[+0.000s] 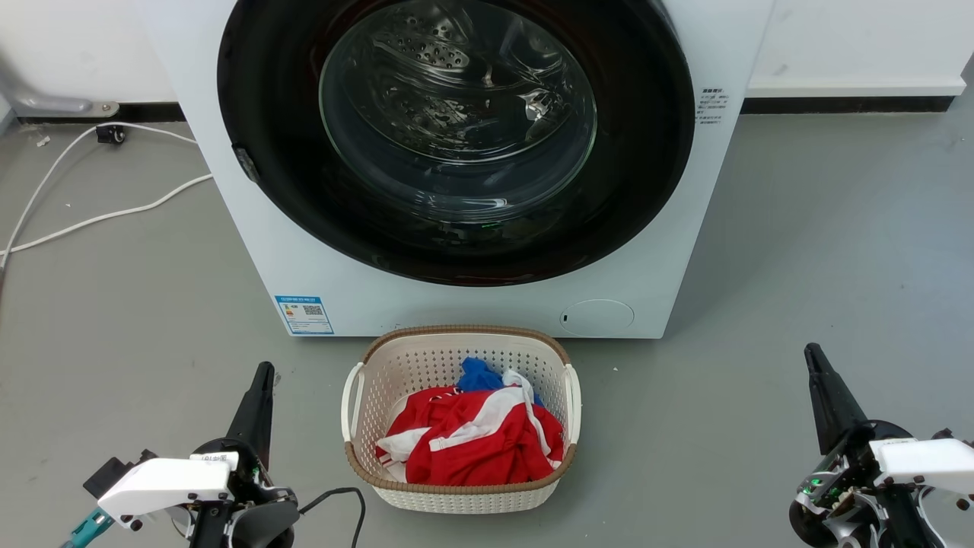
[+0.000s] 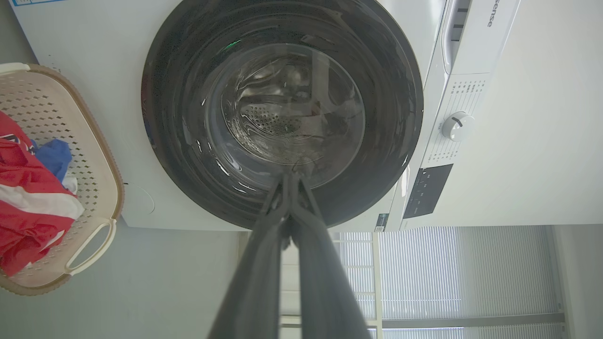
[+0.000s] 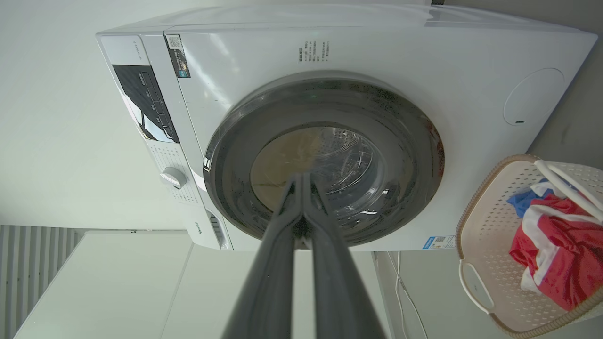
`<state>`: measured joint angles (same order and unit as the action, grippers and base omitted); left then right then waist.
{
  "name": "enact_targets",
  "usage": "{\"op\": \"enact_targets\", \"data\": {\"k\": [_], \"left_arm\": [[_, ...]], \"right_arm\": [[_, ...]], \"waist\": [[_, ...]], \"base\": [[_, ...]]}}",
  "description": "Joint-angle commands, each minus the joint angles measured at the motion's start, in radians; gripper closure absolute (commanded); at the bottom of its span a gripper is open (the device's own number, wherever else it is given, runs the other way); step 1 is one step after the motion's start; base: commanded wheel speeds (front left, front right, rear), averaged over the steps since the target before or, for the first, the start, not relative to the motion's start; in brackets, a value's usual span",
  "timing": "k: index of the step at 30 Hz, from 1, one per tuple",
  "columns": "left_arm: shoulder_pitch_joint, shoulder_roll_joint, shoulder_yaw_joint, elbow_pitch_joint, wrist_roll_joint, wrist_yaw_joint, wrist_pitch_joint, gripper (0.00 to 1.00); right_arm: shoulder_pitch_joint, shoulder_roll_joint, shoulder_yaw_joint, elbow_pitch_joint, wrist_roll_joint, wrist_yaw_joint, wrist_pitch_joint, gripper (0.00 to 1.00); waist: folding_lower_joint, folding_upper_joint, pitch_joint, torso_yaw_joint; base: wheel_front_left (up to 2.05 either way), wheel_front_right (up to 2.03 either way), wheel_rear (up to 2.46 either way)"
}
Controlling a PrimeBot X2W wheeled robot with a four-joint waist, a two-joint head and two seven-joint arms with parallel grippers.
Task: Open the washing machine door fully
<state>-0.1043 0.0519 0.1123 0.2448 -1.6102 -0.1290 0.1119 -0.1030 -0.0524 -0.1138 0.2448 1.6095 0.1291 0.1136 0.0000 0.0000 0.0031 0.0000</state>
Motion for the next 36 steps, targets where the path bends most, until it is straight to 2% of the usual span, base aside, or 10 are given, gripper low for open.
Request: {"op": "enact_targets", "data": {"k": [1,24,25,29,36], "left_arm": [[-0.009,-0.002,0.003,-0.001,0.003,-0.003,0.003,1.0],[-0.009,-0.002,0.003,-0.001,0.003,-0.003,0.002,1.0],[0.0,0.0,0.0,0.0,0.0,0.0,0.0,0.0],[0.026,-0.003,-0.007,0.03,-0.001,0.001,-0.003,0.0],[0.036,-0.003,-0.01,-0.004,0.02,0.001,-0.039,0.0]], "right_arm": [[-0.011,0.003,0.0,-0.002,-0.001,0.003,-0.001,1.0],[-0.011,0.003,0.001,-0.002,-0.001,0.003,-0.001,1.0],[0.0,0.0,0.0,0.0,0.0,0.0,0.0,0.0],[0.027,0.001,0.002,0.03,0.0,0.0,-0.003,0.0],[0.037,0.001,0.009,0.022,-0.031,0.0,-0.039,0.0]], "waist": [[0.0,0.0,0.0,0.0],[0.0,0.0,0.0,0.0],[0.0,0.0,0.0,0.0],[0.0,0.0,0.0,0.0],[0.0,0.0,0.001,0.001]], "base": [[0.0,0.0,0.0],[0.0,0.0,0.0],[0.0,0.0,0.0],[0.0,0.0,0.0],[0.0,0.0,0.0]]}}
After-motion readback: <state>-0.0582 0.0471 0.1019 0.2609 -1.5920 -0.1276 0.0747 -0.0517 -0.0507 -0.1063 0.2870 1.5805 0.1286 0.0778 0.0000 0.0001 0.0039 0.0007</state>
